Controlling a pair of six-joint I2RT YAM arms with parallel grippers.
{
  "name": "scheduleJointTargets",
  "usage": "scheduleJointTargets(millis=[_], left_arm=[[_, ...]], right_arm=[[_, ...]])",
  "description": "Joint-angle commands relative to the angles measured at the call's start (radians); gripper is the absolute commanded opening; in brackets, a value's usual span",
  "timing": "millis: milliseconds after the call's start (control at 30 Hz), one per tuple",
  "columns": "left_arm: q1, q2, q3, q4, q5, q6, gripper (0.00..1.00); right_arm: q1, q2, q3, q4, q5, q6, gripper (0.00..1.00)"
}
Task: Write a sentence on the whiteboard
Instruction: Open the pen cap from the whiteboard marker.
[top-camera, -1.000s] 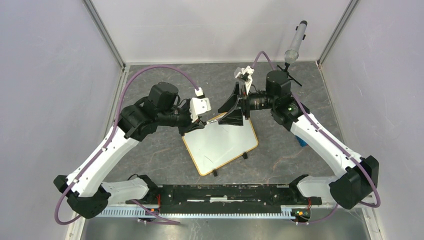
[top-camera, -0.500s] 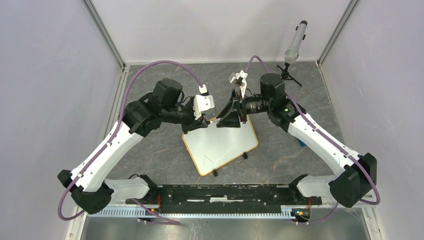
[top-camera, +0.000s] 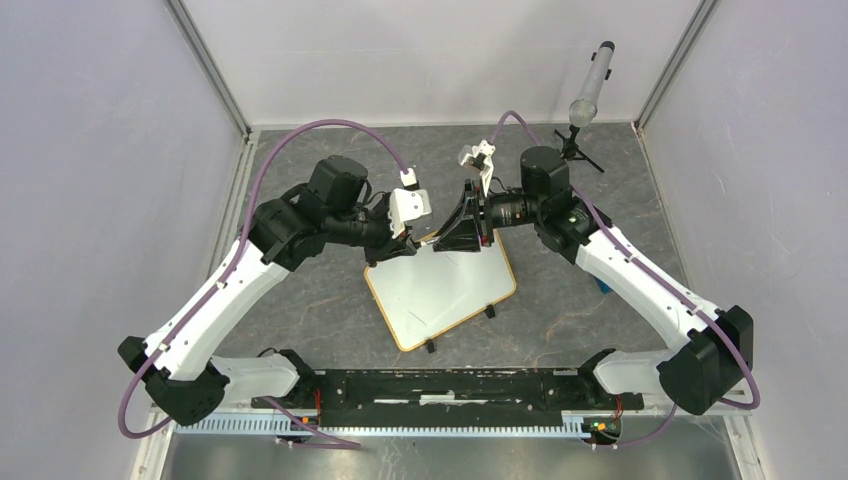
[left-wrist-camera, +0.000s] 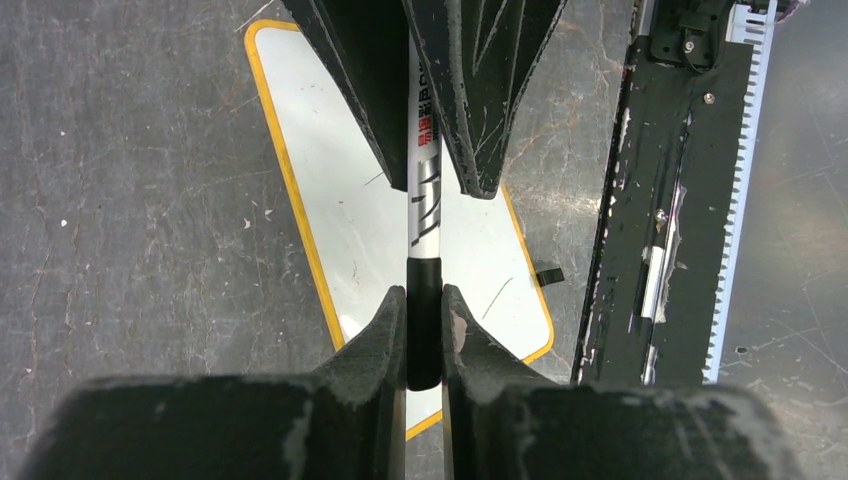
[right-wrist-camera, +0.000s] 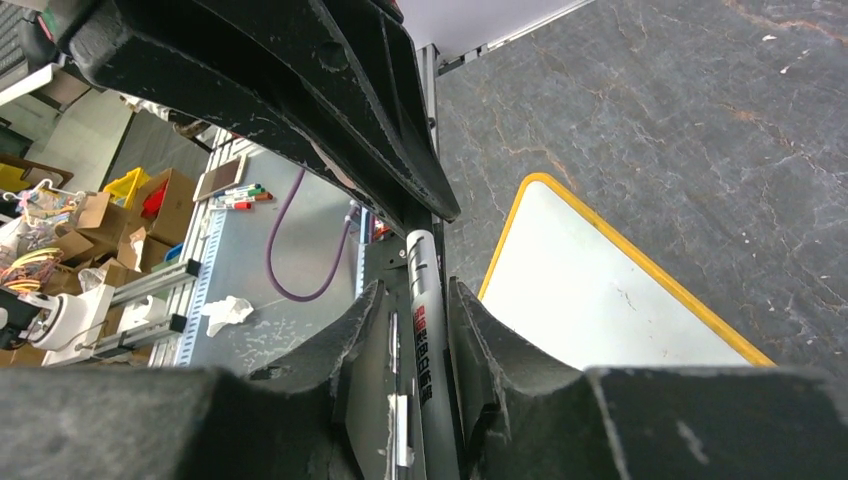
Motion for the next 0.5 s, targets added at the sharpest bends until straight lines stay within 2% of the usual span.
scheduleJointTargets(millis=[0,167,333,467], left_arm=[[0.004,0.005,0.024,0.009,0.03,0.012,0.02],[0.0,0.012,0.025,0.008,0.03,0.018,0.02],[0.0,0.004,0.017,0.006,0.022,0.019,0.02],[0.004,-0.012,0.006,-0.004,-0.009,0.024,0.02]], right_arm=[[0.009,-0.007,0.008,0.091,-0.009,0.044,0.33],[0.014,-0.008,-0.002,0.105,-0.009,0.057,0.22],[0.014,-0.014,-0.003,0.088,-0.002,0.041,0.0],[0.007,-0.015,0.009,0.006,0.014,-0.026,0.0]])
